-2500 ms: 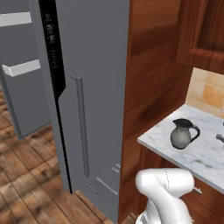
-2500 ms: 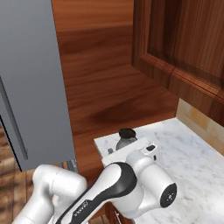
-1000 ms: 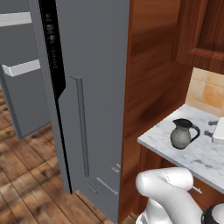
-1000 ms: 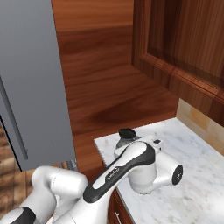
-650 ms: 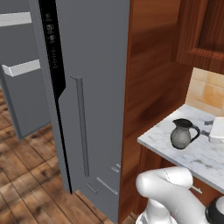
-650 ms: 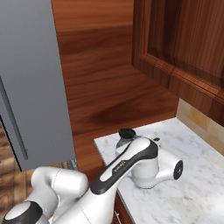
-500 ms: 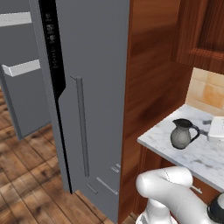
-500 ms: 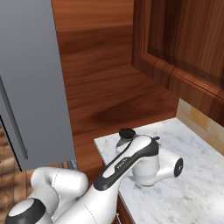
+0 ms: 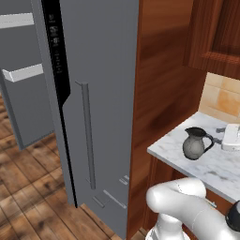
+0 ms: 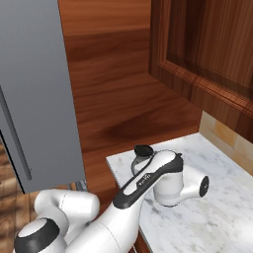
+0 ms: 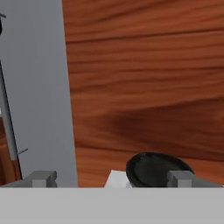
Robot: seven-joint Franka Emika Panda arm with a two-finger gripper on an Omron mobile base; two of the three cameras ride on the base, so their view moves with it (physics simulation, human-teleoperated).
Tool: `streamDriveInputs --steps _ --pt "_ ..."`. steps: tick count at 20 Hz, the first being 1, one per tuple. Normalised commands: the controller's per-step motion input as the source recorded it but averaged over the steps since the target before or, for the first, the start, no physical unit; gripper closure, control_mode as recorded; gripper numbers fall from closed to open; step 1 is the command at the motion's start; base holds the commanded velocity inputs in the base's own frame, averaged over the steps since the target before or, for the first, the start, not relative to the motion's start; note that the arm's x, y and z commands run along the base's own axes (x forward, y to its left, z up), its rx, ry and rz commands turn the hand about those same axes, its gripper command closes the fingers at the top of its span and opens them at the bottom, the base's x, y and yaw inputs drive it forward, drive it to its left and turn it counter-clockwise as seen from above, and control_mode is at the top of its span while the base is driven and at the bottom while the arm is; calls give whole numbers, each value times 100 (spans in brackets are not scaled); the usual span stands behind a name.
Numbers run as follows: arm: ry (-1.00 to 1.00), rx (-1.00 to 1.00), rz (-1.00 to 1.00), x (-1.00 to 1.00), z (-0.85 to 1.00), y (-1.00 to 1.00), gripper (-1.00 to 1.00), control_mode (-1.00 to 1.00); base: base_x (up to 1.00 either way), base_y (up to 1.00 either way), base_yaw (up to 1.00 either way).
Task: Move the tupperware and orange from the top shelf to the second highest shelf to make space. Then, place the pitcher from the counter on the cleared top shelf.
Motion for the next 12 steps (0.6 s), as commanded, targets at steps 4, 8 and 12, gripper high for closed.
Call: streamDriveInputs --steps 4,8,12 --pt "0 0 0 11 -18 0 -100 -100 0 0 0" --pt "0 0 0 18 -26 -1 -100 -100 0 0 0" --pt "0 0 0 15 -18 -10 -100 -100 0 0 0"
